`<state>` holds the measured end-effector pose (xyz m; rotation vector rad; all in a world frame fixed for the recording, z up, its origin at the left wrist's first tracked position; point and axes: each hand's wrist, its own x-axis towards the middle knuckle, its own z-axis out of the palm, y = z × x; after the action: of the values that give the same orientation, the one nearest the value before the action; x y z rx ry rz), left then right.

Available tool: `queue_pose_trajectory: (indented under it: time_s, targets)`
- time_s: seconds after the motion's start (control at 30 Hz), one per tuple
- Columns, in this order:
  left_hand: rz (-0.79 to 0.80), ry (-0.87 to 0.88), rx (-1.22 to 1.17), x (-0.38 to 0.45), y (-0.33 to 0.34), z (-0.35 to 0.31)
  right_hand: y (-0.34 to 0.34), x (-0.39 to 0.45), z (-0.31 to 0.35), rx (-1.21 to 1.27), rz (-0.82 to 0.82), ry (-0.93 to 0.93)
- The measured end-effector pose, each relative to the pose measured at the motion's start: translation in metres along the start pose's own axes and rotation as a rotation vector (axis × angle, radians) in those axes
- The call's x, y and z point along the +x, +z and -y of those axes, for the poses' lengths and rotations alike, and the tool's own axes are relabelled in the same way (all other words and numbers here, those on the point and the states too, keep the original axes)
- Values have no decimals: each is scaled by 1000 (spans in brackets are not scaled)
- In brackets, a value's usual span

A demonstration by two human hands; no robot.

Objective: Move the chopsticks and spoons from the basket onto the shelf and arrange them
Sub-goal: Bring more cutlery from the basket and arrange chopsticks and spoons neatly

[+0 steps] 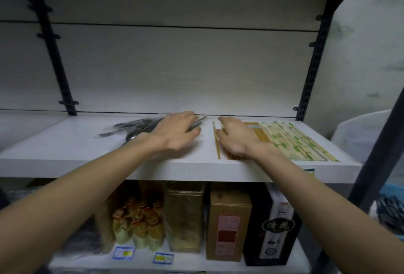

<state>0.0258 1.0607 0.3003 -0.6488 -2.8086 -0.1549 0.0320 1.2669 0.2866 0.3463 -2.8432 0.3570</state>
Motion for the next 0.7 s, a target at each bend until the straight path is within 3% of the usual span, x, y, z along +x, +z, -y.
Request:
queue_pose_trajectory:
  time_s: [0.2,0.4,0.6,0.7]
  targets:
    - [63,-95,123,-28,5,91,30,43,76,164,-117,178]
    - [161,-106,9,-38,23,145,65,75,111,143,-132,319]
    - [59,-77,-42,-45,25,163,74,79,132,149,-145,301]
    - [-105,-92,-120,-51,20,163,74,78,132,227,-161,266]
